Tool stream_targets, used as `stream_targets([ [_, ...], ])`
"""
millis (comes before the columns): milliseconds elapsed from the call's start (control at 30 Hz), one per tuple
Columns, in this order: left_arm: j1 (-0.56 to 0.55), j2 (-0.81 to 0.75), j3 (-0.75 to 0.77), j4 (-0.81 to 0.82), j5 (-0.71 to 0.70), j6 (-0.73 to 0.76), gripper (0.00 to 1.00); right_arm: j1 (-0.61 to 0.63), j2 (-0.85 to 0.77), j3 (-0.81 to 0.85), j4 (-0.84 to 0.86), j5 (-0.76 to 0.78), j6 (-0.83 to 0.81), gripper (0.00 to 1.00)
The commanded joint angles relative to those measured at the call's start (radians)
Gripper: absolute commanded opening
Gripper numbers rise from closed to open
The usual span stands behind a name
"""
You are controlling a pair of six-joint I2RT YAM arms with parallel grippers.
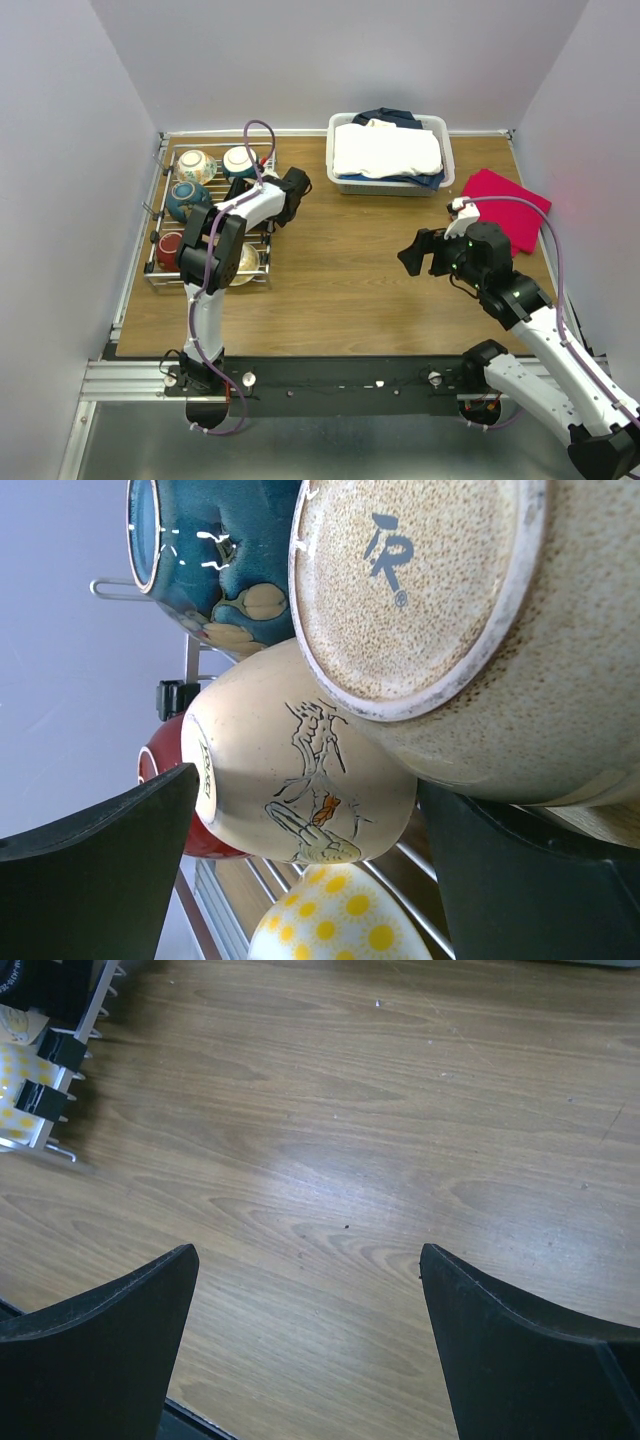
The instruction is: Unload the bowls from the dish rack
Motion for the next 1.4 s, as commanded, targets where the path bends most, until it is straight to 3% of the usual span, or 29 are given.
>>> stream_targets([
  [0,-0.001,0.045,-0.019,-0.067,0.024,-0.041,0.99,0.008,-0.009,-0.011,0.021,0.022,-0.018,1.0],
  [333,-0.012,0.001,-0.014,-0.086,0.073,-0.058,0.88,0.006,-0.028,-0.008,0.02,0.023,-0.019,1.0],
  [533,-0.023,-0.027,-0.01,-0.106,0.091,-0.064,0.74,0.006,-0.037,-0.011,0.02,0.017,-0.022,1.0],
  [667,-0.029,-0.061,0.009,-0.121,0.104,-0.073,0.73,0.008,-0.042,-0.008,0.021,0.014,-0.024,1.0],
  [933,-0.035,-0.096,0.049,-0.147,0.122,-0.07,0.61,0.008,-0.049,-0.011,0.037,-0.061,-0.059,1.0],
  [1367,-0.035,-0.114,0.059,-0.091,0.047,0.01,0.58,0.008,-0.037,-0.014,0.058,-0.164,-0.068,1.0],
])
